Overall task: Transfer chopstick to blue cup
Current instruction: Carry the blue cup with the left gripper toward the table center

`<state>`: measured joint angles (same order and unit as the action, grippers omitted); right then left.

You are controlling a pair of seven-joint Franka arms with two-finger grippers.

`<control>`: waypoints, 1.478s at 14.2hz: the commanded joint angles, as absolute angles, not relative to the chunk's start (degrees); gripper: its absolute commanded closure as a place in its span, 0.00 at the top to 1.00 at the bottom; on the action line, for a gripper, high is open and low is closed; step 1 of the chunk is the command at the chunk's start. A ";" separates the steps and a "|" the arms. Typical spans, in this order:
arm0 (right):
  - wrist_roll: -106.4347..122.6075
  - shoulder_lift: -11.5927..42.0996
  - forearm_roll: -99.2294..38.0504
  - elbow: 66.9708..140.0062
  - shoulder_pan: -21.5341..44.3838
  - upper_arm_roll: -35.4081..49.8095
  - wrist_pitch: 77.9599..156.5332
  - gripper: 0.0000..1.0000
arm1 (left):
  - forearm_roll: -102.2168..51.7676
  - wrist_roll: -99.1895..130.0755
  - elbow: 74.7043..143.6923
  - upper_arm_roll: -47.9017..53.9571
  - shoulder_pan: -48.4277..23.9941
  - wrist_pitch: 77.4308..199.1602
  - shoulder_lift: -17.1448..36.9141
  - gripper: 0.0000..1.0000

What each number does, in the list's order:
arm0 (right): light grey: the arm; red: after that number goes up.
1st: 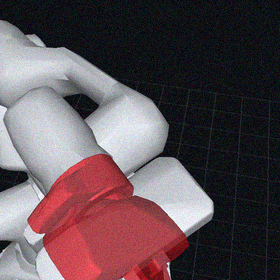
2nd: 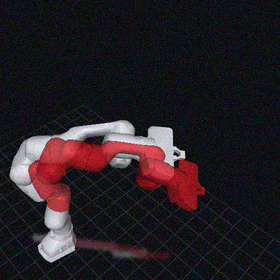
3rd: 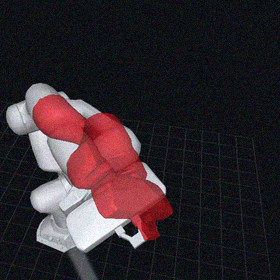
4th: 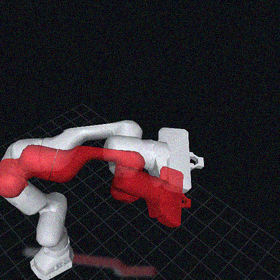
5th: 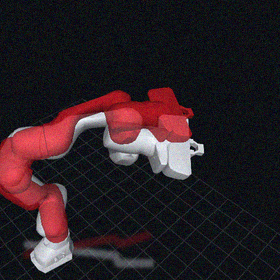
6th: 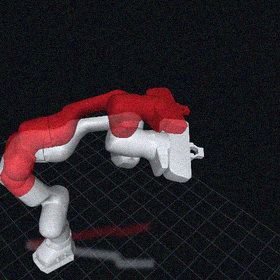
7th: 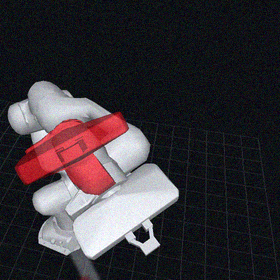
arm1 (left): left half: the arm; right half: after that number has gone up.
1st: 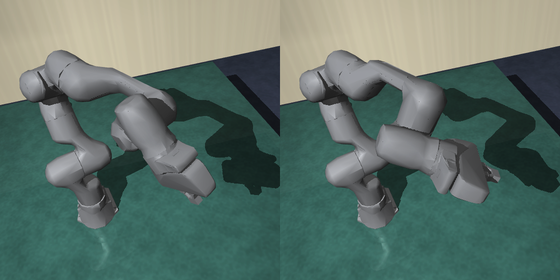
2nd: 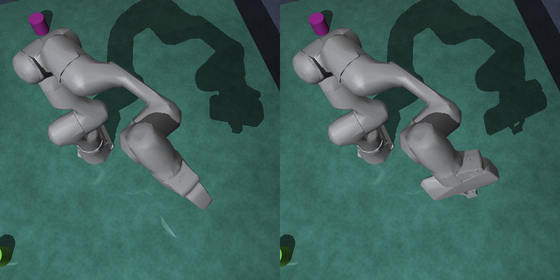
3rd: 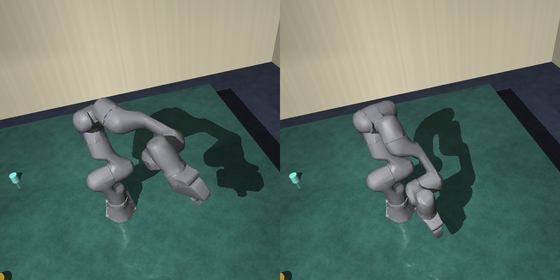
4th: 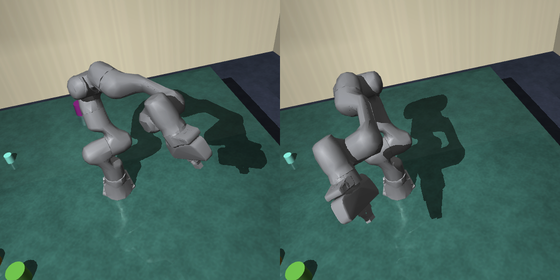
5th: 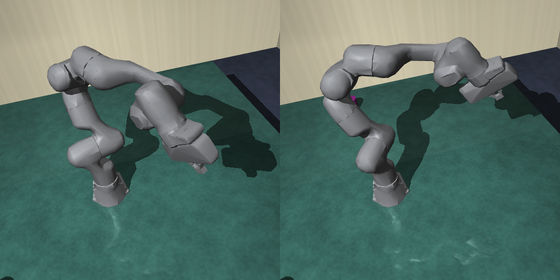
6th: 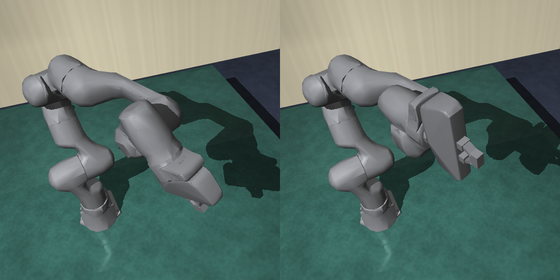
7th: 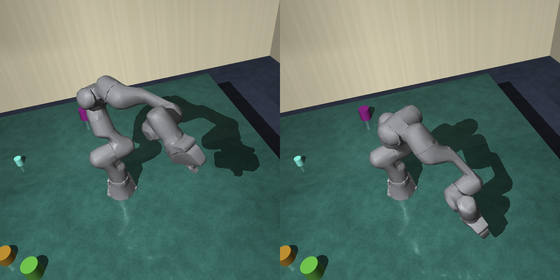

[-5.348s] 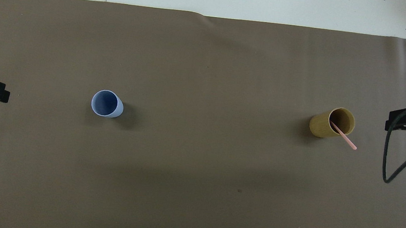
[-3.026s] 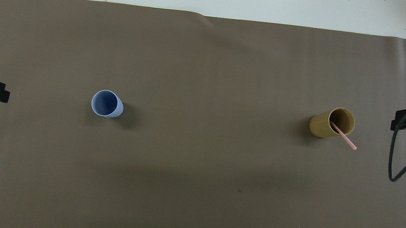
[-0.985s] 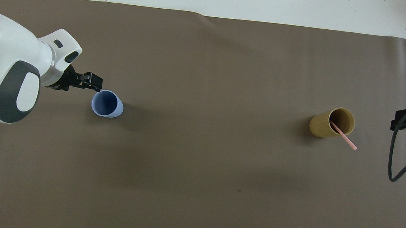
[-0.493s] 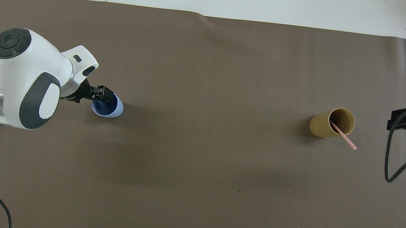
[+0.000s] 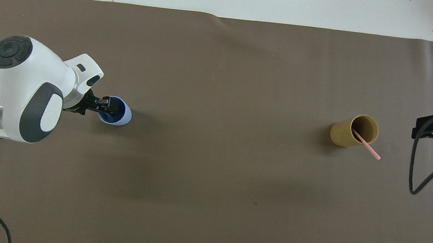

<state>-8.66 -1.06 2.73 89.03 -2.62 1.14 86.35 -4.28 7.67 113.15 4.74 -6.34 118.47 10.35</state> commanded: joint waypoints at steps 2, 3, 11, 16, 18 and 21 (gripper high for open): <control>-7.65 -1.14 2.37 88.94 -2.90 1.49 85.43 1.00 | -6.15 7.12 116.10 4.31 -6.77 119.97 8.00 0.00; -7.56 -1.14 2.37 88.95 -2.90 1.49 85.43 1.00 | -6.33 7.47 116.02 4.31 -6.94 120.14 8.00 0.00; -7.47 -1.41 2.37 89.38 -2.90 1.50 85.17 1.00 | -5.54 7.82 104.44 4.13 -8.69 112.01 9.67 0.00; -7.29 -1.41 2.37 89.38 -2.90 1.58 84.99 1.00 | -5.27 23.00 92.31 4.22 -18.00 105.21 13.96 0.00; -7.29 -1.41 2.37 89.38 -2.90 1.58 84.90 1.00 | -5.54 25.91 89.22 4.22 -22.56 105.21 16.42 0.00; -7.29 -1.41 2.29 89.38 -2.90 1.58 84.99 1.00 | -5.01 29.87 84.31 4.13 -27.23 105.99 21.51 0.00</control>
